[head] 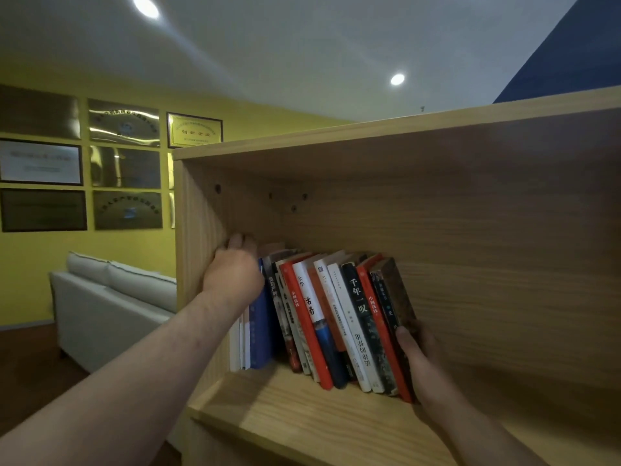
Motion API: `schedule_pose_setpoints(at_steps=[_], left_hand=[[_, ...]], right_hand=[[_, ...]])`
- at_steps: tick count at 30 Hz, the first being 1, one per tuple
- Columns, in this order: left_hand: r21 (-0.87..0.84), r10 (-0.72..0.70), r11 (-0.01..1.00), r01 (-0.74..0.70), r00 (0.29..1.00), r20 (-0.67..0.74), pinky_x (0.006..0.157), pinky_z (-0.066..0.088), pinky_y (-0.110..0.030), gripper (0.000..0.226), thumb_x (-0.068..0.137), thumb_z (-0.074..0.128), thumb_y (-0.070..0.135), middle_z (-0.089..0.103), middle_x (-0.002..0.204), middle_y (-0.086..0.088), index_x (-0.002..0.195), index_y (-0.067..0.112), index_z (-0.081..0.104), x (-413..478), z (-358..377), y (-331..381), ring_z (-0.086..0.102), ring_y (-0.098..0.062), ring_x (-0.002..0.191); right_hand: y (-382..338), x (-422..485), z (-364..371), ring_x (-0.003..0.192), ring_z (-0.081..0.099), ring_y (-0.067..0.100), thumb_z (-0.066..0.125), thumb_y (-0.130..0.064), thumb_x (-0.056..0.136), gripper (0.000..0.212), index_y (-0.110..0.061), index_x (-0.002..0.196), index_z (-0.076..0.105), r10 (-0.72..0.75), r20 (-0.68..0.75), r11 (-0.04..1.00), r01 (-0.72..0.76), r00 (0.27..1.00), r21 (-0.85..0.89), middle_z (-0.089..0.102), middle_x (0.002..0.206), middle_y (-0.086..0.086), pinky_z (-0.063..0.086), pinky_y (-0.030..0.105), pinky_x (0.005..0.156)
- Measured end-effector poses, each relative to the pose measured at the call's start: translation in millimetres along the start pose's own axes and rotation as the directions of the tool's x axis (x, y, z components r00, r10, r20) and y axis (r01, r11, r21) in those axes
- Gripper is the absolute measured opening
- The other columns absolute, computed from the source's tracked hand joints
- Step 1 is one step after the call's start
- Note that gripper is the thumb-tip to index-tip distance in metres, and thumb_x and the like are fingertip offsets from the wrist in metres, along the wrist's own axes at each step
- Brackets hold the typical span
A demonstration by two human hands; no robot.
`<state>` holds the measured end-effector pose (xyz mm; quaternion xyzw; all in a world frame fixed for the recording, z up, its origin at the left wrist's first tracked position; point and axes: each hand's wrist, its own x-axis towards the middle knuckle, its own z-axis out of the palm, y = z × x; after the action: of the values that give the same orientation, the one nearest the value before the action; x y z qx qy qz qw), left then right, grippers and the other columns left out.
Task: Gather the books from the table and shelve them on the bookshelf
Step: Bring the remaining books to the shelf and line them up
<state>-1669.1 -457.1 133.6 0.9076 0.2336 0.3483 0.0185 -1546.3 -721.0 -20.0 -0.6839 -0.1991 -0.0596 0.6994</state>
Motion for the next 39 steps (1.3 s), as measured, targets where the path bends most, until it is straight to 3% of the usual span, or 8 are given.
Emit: schedule_pose_setpoints(at_steps=[4, 15, 19, 22, 27, 31, 33, 39], left_hand=[[0.284, 0.019, 0.958, -0.040, 0.997, 0.077, 0.079, 0.052, -0.039, 0.033, 0.093, 0.054, 0.009, 0.051, 0.128, -0.019, 0.126, 0.004, 0.052, 5, -2, 1, 0.060, -0.034, 0.107], [0.330, -0.036, 0.944, 0.012, 0.997, 0.068, 0.066, 0.051, -0.033, 0.021, 0.092, 0.056, 0.021, 0.061, 0.105, -0.011, 0.110, 0.011, 0.060, 11, -17, 4, 0.056, -0.022, 0.082], [0.440, -0.018, 0.898, 0.011, 1.000, 0.013, 0.067, 0.044, -0.034, 0.025, 0.090, 0.055, 0.026, 0.060, 0.109, -0.012, 0.111, 0.013, 0.060, 5, -14, 3, 0.051, -0.025, 0.095], [0.497, 0.037, 0.867, -0.028, 0.999, -0.008, 0.075, 0.050, -0.035, 0.026, 0.090, 0.054, 0.023, 0.061, 0.111, -0.012, 0.113, 0.013, 0.063, 2, -9, 0, 0.057, -0.027, 0.100], [0.415, 0.004, 0.909, 0.028, 0.997, -0.076, 0.072, 0.050, -0.034, 0.030, 0.093, 0.056, 0.029, 0.055, 0.116, -0.015, 0.119, 0.015, 0.056, 1, -4, -4, 0.057, -0.028, 0.102], [0.223, 0.030, 0.975, 0.003, 0.988, -0.148, 0.058, 0.038, -0.032, 0.021, 0.088, 0.059, 0.024, 0.066, 0.089, -0.006, 0.108, 0.017, 0.054, -3, 6, -11, 0.055, -0.026, 0.089], [0.114, 0.026, 0.994, -0.004, 0.981, -0.193, 0.055, 0.037, -0.030, 0.017, 0.085, 0.062, 0.025, 0.059, 0.075, 0.000, 0.099, 0.019, 0.055, -5, 8, -15, 0.050, -0.022, 0.080], [-0.210, -0.097, 0.977, 0.031, 0.944, -0.315, 0.056, 0.038, -0.027, 0.009, 0.088, 0.062, 0.028, 0.051, 0.064, 0.009, 0.082, 0.022, 0.058, -25, 7, -27, 0.052, -0.017, 0.064]], right_hand=[[3, -1, -1, 0.123, 0.062, 0.029, 0.056, -0.098, 0.058, 0.095, -0.042, 0.134, 0.055, -0.002, 0.020, 1.000, 0.002, 1.000, -0.016, 0.064, 0.132, 0.004, 0.049, 0.058, 0.105], [1, 1, -2, 0.118, 0.066, 0.026, 0.051, -0.101, 0.056, 0.103, -0.036, 0.137, 0.056, -0.031, 0.009, 0.997, 0.031, 0.999, -0.074, 0.068, 0.128, 0.002, 0.052, 0.055, 0.103], [1, 2, -2, 0.125, 0.060, 0.031, 0.050, -0.094, 0.068, 0.093, -0.035, 0.140, 0.053, -0.017, 0.014, 0.997, 0.018, 1.000, -0.080, 0.064, 0.134, 0.005, 0.047, 0.059, 0.108], [0, 1, -3, 0.124, 0.061, 0.032, 0.050, -0.088, 0.073, 0.089, -0.031, 0.141, 0.053, -0.017, 0.014, 0.995, 0.018, 1.000, -0.096, 0.064, 0.133, 0.007, 0.047, 0.058, 0.107], [-4, -1, -2, 0.118, 0.065, 0.027, 0.049, -0.086, 0.072, 0.088, -0.030, 0.140, 0.055, -0.042, 0.025, 0.993, 0.044, 0.999, -0.111, 0.068, 0.128, 0.002, 0.050, 0.057, 0.104], [-3, -1, -2, 0.113, 0.067, 0.024, 0.048, -0.091, 0.066, 0.091, -0.033, 0.135, 0.056, -0.030, 0.019, 0.994, 0.032, 0.999, -0.109, 0.068, 0.125, 0.001, 0.053, 0.056, 0.101], [-2, 0, -2, 0.114, 0.067, 0.025, 0.048, -0.097, 0.063, 0.097, -0.035, 0.137, 0.055, -0.020, 0.018, 0.993, 0.022, 1.000, -0.114, 0.067, 0.126, 0.000, 0.053, 0.056, 0.100], [0, 0, -3, 0.123, 0.060, 0.030, 0.045, -0.095, 0.065, 0.097, -0.033, 0.139, 0.054, -0.015, -0.011, 0.988, 0.014, 1.000, -0.157, 0.064, 0.131, 0.005, 0.046, 0.058, 0.107]])
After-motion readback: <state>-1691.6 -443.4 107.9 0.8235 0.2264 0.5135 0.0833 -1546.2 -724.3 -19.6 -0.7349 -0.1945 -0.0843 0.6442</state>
